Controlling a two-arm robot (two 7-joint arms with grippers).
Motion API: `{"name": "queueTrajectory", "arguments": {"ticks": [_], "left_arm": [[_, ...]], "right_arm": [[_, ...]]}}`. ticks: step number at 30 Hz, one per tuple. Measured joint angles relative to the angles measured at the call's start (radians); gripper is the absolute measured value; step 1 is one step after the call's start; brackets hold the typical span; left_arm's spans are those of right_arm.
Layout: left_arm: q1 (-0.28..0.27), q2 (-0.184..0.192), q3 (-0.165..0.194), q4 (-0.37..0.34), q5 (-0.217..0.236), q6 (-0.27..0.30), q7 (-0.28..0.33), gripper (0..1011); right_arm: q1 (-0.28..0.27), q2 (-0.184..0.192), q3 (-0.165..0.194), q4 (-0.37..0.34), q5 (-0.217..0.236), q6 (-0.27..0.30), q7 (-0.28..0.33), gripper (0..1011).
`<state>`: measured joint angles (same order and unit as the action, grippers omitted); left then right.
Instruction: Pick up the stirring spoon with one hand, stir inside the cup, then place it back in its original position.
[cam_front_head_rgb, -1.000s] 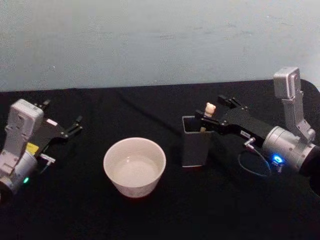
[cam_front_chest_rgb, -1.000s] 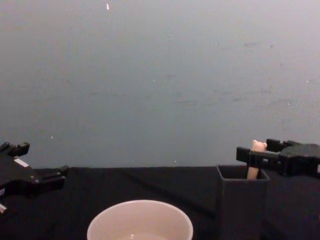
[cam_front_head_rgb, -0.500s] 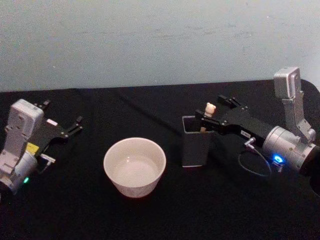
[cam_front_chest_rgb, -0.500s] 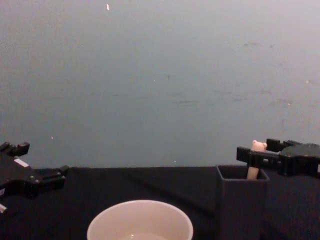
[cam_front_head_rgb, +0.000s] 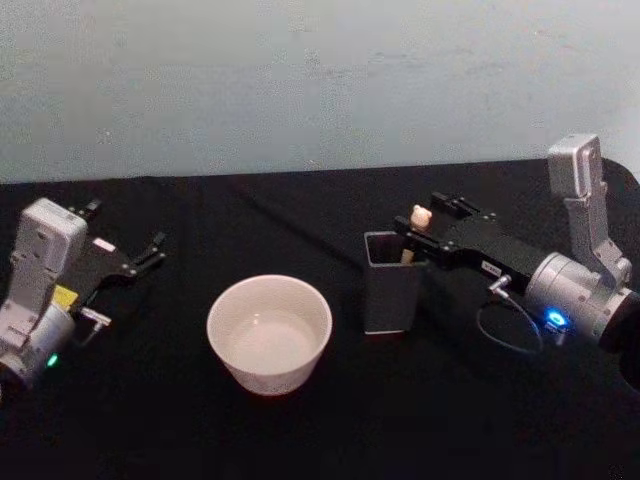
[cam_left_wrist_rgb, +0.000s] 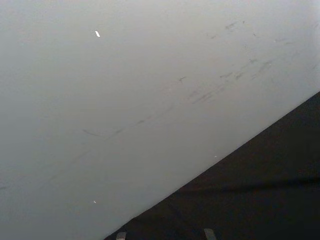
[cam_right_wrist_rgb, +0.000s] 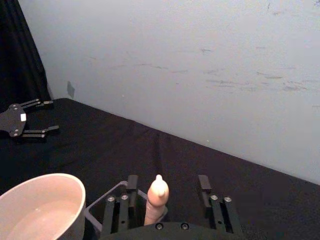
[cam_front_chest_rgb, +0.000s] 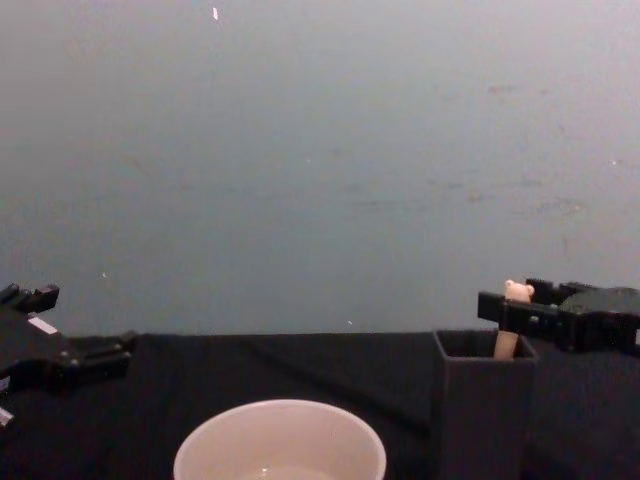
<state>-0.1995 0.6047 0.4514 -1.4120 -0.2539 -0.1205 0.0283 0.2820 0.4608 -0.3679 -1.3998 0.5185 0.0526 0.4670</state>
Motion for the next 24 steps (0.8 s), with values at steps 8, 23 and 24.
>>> {"name": "queueTrajectory", "arguments": {"ticks": [8,23,24], "left_arm": [[0.000,0.000,0.000,0.000,0.000,0.000,0.000,1002],[0.000,0.000,0.000,0.000,0.000,0.000,0.000,1001],[0.000,0.000,0.000,0.000,0.000,0.000,0.000,1001]], "right_arm": [[0.000,0.000,0.000,0.000,0.000,0.000,0.000,520],[0.000,0.000,0.000,0.000,0.001,0.000,0.000,214],[0.000,0.000,0.000,0.000,0.001,-0.001,0.000,214]]}}
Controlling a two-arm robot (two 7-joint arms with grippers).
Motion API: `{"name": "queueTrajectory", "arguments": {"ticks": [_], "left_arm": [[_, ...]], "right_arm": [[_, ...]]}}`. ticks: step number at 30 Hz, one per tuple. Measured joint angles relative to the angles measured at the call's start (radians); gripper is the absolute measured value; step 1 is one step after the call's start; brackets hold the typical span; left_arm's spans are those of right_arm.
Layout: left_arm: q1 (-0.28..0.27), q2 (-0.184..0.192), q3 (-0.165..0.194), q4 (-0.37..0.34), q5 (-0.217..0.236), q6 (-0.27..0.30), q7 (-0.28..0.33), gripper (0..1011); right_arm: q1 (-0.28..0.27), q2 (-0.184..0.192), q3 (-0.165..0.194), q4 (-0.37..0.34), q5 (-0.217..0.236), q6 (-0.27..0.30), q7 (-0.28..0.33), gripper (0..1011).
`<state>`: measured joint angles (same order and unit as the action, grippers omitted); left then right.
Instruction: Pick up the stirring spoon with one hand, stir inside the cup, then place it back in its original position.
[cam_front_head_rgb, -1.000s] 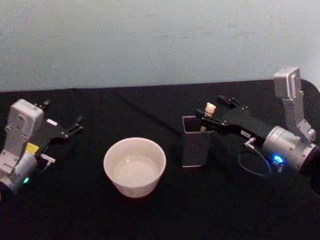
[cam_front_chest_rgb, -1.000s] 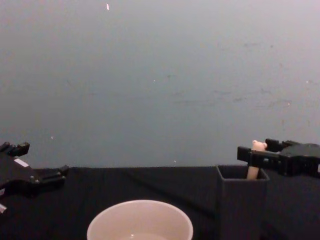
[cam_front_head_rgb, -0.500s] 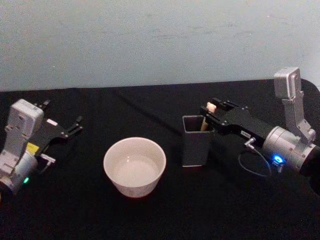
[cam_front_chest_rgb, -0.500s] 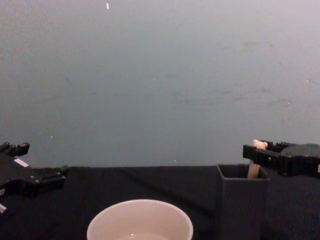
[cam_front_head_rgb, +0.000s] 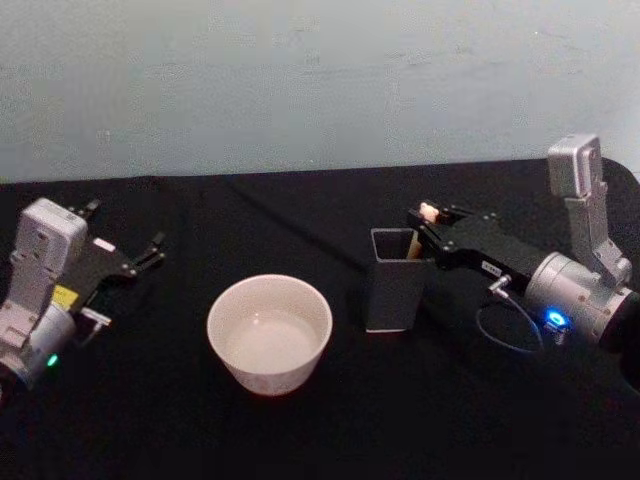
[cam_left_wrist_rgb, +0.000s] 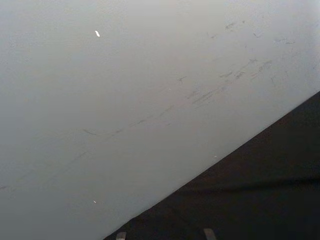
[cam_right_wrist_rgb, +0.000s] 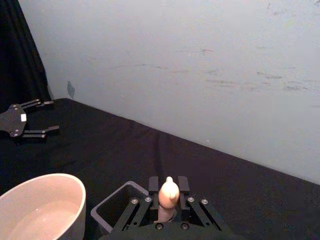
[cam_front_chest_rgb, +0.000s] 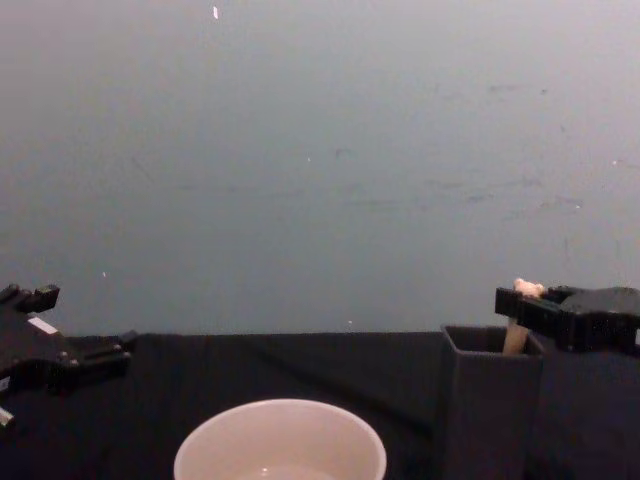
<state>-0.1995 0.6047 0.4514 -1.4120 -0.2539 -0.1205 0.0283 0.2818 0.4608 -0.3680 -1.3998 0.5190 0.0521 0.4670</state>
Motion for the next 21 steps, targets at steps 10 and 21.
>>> {"name": "queueTrajectory", "arguments": {"ticks": [10,21], "left_arm": [[0.000,0.000,0.000,0.000,0.000,0.000,0.000,1001],[0.000,0.000,0.000,0.000,0.000,0.000,0.000,1001]], "right_arm": [[0.000,0.000,0.000,0.000,0.000,0.000,0.000,214],[0.005,0.002,0.010,-0.011,0.038,0.048,0.015,214]]}}
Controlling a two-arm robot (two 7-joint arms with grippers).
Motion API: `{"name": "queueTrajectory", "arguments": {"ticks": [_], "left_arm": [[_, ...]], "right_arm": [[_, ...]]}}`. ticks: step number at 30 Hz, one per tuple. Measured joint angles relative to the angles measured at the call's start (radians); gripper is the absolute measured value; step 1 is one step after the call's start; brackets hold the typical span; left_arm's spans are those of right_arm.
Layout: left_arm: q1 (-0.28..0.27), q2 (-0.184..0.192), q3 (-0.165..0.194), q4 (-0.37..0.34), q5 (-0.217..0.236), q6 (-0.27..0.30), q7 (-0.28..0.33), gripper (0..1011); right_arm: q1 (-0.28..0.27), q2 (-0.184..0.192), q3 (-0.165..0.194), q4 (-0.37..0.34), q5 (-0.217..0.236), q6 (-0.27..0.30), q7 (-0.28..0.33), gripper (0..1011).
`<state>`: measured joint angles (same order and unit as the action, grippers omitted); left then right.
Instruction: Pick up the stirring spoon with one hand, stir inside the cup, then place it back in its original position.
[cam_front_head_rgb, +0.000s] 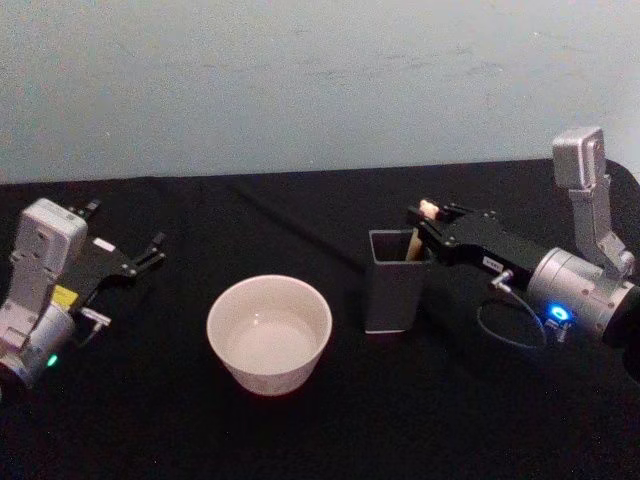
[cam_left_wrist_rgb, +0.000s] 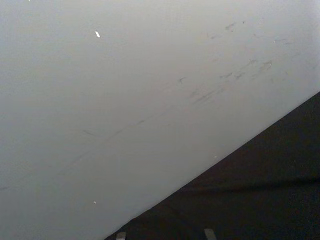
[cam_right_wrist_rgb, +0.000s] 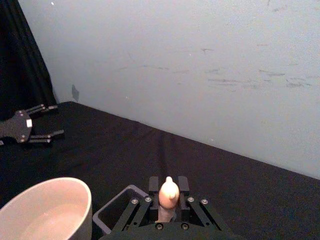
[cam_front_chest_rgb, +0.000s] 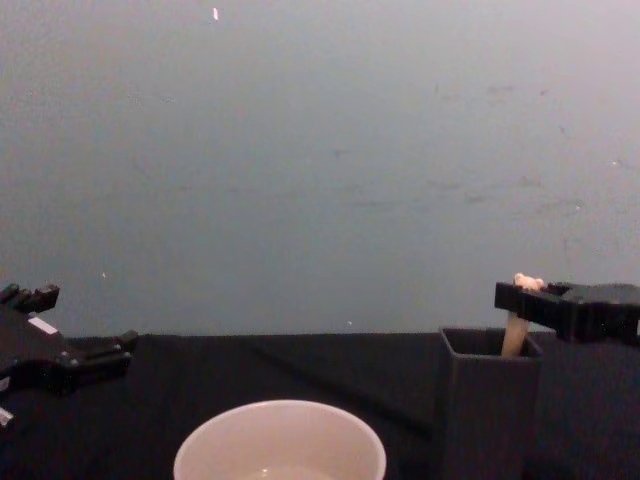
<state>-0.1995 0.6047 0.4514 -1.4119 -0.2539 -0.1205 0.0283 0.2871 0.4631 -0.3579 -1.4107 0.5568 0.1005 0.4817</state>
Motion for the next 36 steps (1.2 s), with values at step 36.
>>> {"name": "queueTrajectory", "arguments": {"ticks": [36], "left_arm": [[0.000,0.000,0.000,0.000,0.000,0.000,0.000,1001]], "right_arm": [[0.009,0.037,0.086,-0.179,0.212,-0.024,-0.048,214]]}}
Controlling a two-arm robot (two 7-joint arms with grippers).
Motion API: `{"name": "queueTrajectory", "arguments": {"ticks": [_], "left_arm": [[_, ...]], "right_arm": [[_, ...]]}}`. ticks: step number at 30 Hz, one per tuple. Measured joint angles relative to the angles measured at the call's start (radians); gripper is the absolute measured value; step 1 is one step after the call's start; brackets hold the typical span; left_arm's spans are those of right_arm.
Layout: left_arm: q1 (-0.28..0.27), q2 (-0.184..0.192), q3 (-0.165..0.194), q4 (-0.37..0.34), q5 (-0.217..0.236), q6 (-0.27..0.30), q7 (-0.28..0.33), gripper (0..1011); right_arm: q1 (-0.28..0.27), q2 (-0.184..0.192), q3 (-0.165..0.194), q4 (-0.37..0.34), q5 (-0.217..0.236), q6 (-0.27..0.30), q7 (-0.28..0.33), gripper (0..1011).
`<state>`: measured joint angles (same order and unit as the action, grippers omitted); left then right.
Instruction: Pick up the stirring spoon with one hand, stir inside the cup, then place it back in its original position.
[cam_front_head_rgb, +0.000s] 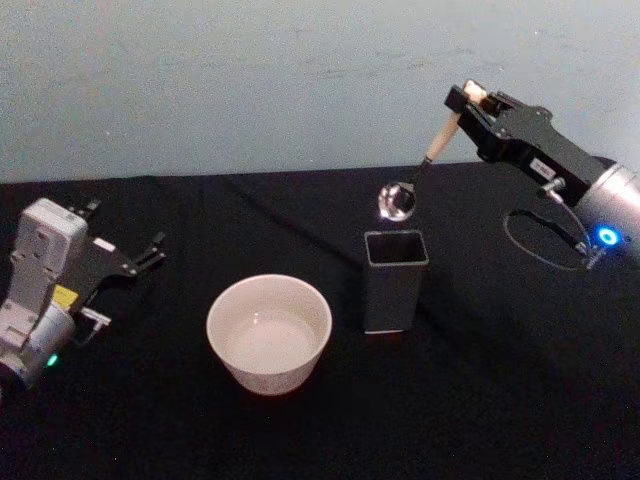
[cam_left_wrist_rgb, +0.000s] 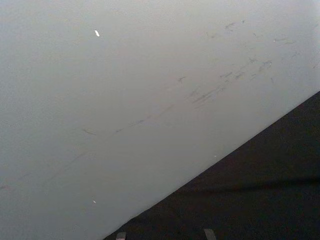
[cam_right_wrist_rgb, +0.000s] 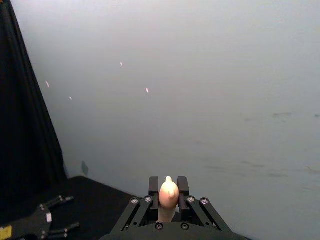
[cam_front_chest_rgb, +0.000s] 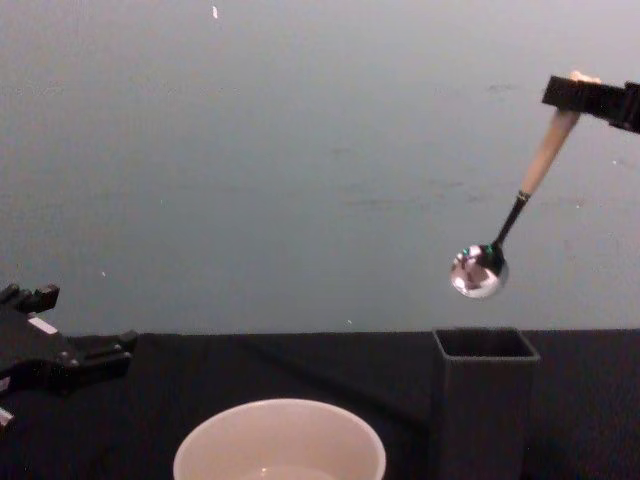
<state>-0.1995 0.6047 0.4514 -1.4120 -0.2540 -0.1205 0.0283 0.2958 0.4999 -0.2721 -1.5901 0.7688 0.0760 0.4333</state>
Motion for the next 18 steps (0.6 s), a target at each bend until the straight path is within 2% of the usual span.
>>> {"name": "queueTrajectory", "arguments": {"ticks": [7,14,18], "left_arm": [[0.000,0.000,0.000,0.000,0.000,0.000,0.000,1002],[0.000,0.000,0.000,0.000,0.000,0.000,0.000,1001],[0.000,0.000,0.000,0.000,0.000,0.000,0.000,1001]], "right_arm": [[0.020,-0.014,-0.034,0.000,0.016,0.003,0.003,214],[0.044,-0.034,-0.101,0.017,0.017,0.010,0.018,214],[0.050,-0.039,-0.136,0.026,0.000,0.006,0.032,214]]}}
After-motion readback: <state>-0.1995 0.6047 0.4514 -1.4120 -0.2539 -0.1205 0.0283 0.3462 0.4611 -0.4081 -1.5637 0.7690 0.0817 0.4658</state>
